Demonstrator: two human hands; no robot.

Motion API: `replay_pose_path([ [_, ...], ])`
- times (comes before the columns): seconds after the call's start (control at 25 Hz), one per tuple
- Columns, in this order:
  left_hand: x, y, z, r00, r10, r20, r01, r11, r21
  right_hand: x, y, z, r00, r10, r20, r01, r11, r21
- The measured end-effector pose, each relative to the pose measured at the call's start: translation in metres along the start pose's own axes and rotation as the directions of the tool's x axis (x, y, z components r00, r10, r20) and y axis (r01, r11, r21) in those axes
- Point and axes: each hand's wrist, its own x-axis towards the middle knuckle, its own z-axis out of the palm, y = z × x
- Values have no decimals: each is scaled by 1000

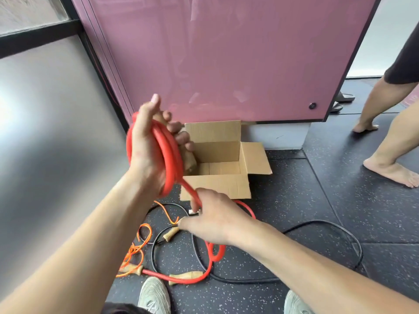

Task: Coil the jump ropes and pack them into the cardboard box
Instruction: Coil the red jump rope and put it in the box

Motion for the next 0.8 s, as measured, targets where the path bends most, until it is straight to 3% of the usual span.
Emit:
replay_pose_path([
  [0.08,12,4,-18,972,111,-208,-84,987,136,-9,-9,-6,997,-59,47,61,998,-33],
  [0.12,15,5,-27,952,169,-256,-86,949,305,-8,-10,-12,997,-83,-3,83,995,-63],
  [0.16,17,3,-38,933,258,-251,-90,842,531,-5,-8,-21,990,-114,-88,104,989,-101],
  [0.24,17,-4,-49,921,379,-94,-90,441,893,1,-1,-40,945,-223,-240,181,965,-188],
  [0.28,16,-11,-50,937,349,0,-92,245,965,3,4,-48,918,-295,-266,234,943,-237],
  [0.32,14,-20,-49,959,273,70,-106,117,987,4,9,-54,890,-358,-283,280,918,-281],
  [0.4,12,-38,-43,980,113,164,-168,22,986,3,15,-62,829,-424,-364,329,897,-295],
  [0.48,6,-47,-33,988,-63,138,-128,138,982,5,20,-74,776,-373,-508,301,928,-220],
  [0.56,-2,-47,-22,940,-340,25,82,296,952,12,27,-90,726,-183,-663,217,976,-32],
  [0.64,-13,-52,-12,793,-606,60,227,385,895,16,37,-104,705,-76,-705,201,975,97],
  [0.68,-20,-56,-7,692,-707,144,279,447,850,15,39,-107,712,-68,-699,218,967,128],
  [0.8,-30,-68,6,416,-755,507,431,655,621,16,40,-102,739,27,-673,228,930,289],
])
